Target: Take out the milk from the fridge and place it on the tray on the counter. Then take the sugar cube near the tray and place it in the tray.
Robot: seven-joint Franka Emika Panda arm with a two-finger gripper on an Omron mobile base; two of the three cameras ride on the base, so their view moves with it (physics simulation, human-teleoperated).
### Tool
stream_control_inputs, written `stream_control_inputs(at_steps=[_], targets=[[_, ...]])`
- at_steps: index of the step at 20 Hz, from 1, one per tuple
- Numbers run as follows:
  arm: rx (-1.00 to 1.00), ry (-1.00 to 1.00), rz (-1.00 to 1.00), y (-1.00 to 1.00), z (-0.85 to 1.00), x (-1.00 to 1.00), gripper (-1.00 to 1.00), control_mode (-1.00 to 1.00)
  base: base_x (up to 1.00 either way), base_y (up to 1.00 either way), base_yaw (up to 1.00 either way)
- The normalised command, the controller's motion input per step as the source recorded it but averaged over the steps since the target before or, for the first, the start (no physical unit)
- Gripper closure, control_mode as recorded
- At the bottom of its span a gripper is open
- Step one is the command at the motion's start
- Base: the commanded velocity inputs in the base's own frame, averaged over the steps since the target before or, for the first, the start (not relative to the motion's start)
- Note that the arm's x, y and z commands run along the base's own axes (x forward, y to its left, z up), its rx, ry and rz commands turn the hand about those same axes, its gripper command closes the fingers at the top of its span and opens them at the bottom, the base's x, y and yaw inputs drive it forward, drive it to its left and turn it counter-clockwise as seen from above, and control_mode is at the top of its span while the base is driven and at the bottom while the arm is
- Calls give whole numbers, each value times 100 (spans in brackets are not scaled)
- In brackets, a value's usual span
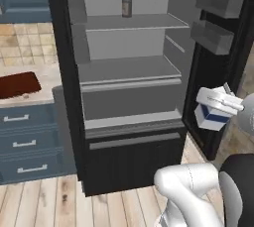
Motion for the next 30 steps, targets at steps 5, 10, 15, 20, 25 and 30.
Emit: stream_control_inputs(at_steps=[5, 10, 15, 20, 25, 30], targets=[[0, 0, 0, 0, 0, 0, 100, 100, -80, 100, 20], [0, 0, 0, 0, 0, 0, 100, 100, -42, 100, 45], [0, 0, 0, 0, 0, 0, 100, 100, 85, 98, 10], [0, 0, 0, 0, 0, 0, 100, 100, 97, 100, -11], [0, 0, 0, 0, 0, 0, 100, 100, 69, 100, -21], [0, 0, 0, 0, 0, 0, 100, 100, 69, 100, -23]])
